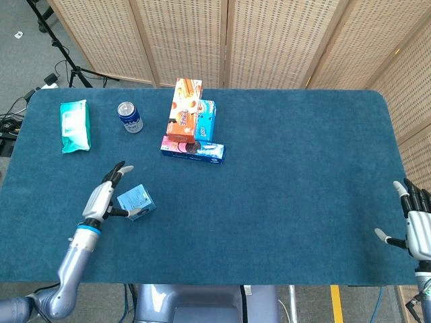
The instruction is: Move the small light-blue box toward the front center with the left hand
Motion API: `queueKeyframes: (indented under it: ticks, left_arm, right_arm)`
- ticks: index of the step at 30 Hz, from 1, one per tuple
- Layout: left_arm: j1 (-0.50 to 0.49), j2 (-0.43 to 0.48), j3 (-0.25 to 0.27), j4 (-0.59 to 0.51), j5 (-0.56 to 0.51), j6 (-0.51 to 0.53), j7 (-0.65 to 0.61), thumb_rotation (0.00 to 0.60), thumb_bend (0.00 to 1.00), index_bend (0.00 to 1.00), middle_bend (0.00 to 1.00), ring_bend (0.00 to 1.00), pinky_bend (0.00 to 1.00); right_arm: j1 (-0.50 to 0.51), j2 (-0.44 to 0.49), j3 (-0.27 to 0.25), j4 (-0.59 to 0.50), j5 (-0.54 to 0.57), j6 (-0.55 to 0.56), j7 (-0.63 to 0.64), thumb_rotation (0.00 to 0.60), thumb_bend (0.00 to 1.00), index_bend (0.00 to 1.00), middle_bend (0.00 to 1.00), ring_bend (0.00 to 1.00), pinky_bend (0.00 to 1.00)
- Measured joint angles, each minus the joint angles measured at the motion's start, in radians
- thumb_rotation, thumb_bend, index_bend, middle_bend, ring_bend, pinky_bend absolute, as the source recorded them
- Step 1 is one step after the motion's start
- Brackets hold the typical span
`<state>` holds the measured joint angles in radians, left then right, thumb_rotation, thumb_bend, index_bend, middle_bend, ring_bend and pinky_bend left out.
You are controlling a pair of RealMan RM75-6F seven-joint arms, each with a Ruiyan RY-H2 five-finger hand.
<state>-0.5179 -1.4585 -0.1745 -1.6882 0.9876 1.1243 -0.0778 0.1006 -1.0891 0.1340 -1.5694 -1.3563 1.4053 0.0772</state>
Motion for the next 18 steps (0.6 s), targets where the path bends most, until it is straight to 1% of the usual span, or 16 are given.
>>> queueKeyframes:
  ticks: [2,5,10,12,14,18]
  left_arm:
    - [-0.027,-0.003,-0.026,-0.032,-0.08,-0.029,0.071,0.6,0.0,0.14,0.0,0.0,0.0]
    - [-0.062,-0.014,-0.056,-0.056,-0.147,-0.059,0.127,0.6,0.0,0.14,0.0,0.0,0.0]
    - [-0.079,-0.036,-0.067,-0.053,-0.193,-0.055,0.174,0.6,0.0,0.14,0.0,0.0,0.0]
    - [-0.083,-0.047,-0.07,-0.047,-0.22,-0.052,0.185,0.6,0.0,0.14,0.0,0.0,0.03]
    - [-0.086,-0.06,-0.072,-0.039,-0.247,-0.046,0.202,0.6,0.0,0.14,0.0,0.0,0.07]
    - [-0.088,-0.085,-0.075,-0.023,-0.269,-0.016,0.228,0.6,0.0,0.14,0.0,0.01,0.14]
  right_arm:
    - [0.0,0.0,0.001,0.001,0.002,-0.001,0.002,0.6,0.0,0.0,0.0,0.0,0.0]
    - [0.0,0.0,0.001,0.003,0.003,-0.002,0.003,0.6,0.0,0.0,0.0,0.0,0.0]
    - [0.0,0.0,0.002,0.003,0.005,-0.002,0.005,0.6,0.0,0.0,0.0,0.0,0.0]
    - [0.0,0.0,0.003,0.004,0.008,-0.004,0.005,0.6,0.0,0.0,0.0,0.0,0.0]
    - [0.001,0.0,0.003,0.004,0.008,-0.005,0.005,0.6,0.0,0.0,0.0,0.0,0.0]
    - [0.002,0.0,0.003,0.004,0.009,-0.007,0.003,0.6,0.0,0.0,0.0,0.0,0.0]
